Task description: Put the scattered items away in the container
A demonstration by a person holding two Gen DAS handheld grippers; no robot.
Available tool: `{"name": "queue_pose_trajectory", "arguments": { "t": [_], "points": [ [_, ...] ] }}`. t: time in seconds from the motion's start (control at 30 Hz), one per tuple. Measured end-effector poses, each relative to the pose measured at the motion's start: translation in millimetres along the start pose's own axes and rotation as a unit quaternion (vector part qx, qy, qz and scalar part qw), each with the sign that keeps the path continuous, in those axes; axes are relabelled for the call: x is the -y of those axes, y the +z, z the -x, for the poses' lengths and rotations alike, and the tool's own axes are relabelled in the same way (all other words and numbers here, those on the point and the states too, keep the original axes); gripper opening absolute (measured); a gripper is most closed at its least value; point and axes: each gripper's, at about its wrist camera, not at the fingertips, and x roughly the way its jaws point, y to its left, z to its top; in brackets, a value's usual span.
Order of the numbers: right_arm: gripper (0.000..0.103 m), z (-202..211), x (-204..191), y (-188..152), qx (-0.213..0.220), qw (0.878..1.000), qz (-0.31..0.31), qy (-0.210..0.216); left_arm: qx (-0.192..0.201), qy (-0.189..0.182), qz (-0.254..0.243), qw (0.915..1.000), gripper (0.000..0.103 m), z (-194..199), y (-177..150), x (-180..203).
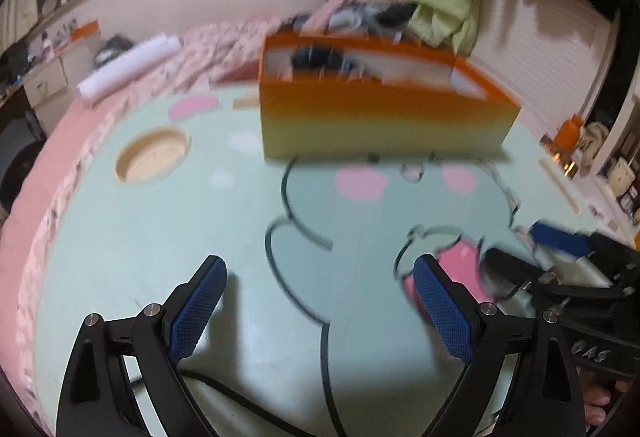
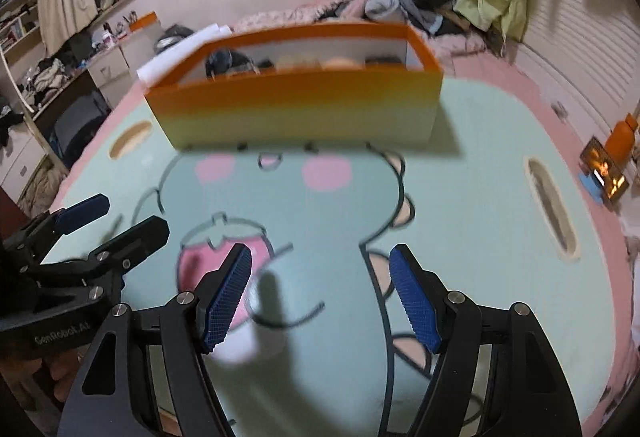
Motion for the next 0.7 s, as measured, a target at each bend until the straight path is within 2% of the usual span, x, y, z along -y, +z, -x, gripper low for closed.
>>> {"name": "queue_pose_trajectory", "arguments": {
  "t": [0.03,0.07,0.13,0.2,0.7],
  "points": [
    [0.076,0.8,-0.1,-2.0,0.010,1.000,0.004,-0.013,-0.004,0.021,-0.007,0.9997,0.097,-1.5,-1.7,2.7],
    [0.084,-0.4,0.0,-3.1,0.006,1.000,0.005,-0.030,-0.002,0.036,-0.008,0.9993,0.099,-1.7,-3.2,5.3],
    [0.090,-0.9,0.9,-4.6,0.005,0.998,0.008,-0.063,0.002,0.035,-0.003,0.9994,0.101,-0.1,-6.2,3.5],
    [0.102,-2.4,6.3,-5.7,0.013,0.998,0.002,-0.066,0.006,0.034,-0.006,0.9994,0.103,-0.4,-8.5,2.8],
    [0.103,-1.9,6.1,-12.2,0.023,0.997,-0.005,-0.069,0.010,0.029,-0.007,0.9995,0.103,-1.0,-8.6,2.6]
  ]
}}
